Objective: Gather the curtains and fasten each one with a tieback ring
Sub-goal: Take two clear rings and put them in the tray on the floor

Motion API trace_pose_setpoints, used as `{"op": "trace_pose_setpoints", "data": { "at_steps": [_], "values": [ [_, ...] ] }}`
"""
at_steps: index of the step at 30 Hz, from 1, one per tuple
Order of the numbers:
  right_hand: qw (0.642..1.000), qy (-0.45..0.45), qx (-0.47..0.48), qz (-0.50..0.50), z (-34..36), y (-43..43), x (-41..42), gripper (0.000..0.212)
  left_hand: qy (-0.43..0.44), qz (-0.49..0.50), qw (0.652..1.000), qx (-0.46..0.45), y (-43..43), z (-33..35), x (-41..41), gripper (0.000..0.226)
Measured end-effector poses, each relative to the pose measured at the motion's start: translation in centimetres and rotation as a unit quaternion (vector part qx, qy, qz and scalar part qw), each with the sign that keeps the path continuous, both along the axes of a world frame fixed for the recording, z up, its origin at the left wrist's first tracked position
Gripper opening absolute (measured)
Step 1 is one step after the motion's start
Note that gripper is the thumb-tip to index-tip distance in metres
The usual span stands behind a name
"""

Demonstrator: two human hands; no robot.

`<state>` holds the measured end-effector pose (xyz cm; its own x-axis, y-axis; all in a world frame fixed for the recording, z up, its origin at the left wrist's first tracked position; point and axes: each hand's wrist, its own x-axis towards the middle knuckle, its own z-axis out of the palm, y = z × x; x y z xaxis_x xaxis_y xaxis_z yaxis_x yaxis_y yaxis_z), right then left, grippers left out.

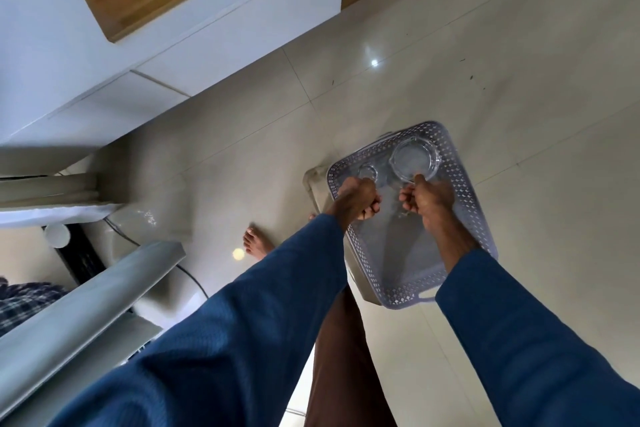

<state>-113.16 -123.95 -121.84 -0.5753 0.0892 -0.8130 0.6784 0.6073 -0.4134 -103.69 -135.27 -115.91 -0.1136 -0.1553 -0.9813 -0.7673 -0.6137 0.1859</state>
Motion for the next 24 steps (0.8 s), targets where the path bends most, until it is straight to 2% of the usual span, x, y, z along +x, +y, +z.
{"op": "trace_pose_setpoints", "data": {
  "at_steps": [6,10,12,15,19,24],
  "values": [
    [1.0,0.017,0.005,0.022,2.1,0.0,2.6,0.034,0.016,0.005,0.999,-0.047,0.6,1.1,1.0,0.04],
    [0.984,0.071,0.081,0.14,6.0,-0.8,6.0,0.037,0.043,-0.146,0.978,-0.142,-0.2,4.0,3.9,0.042],
    [0.972,0.108,0.089,0.19,8.6,-1.9,8.3,0.038,0.05,-0.155,0.976,-0.142,-1.2,5.4,6.5,0.039],
    [0.961,0.128,0.048,0.24,12.3,-5.1,11.7,0.038,0.057,-0.126,0.983,-0.119,-3.3,7.2,11.2,0.035],
    [0.918,0.141,-0.002,0.37,16.0,-11.2,17.8,0.036,0.055,-0.071,0.988,-0.127,-7.2,8.6,20.1,0.03],
    [0.826,0.089,-0.05,0.554,17.6,-19.0,28.3,0.034,-0.048,0.046,0.988,-0.142,-10.9,7.8,33.9,0.028]
  ]
}}
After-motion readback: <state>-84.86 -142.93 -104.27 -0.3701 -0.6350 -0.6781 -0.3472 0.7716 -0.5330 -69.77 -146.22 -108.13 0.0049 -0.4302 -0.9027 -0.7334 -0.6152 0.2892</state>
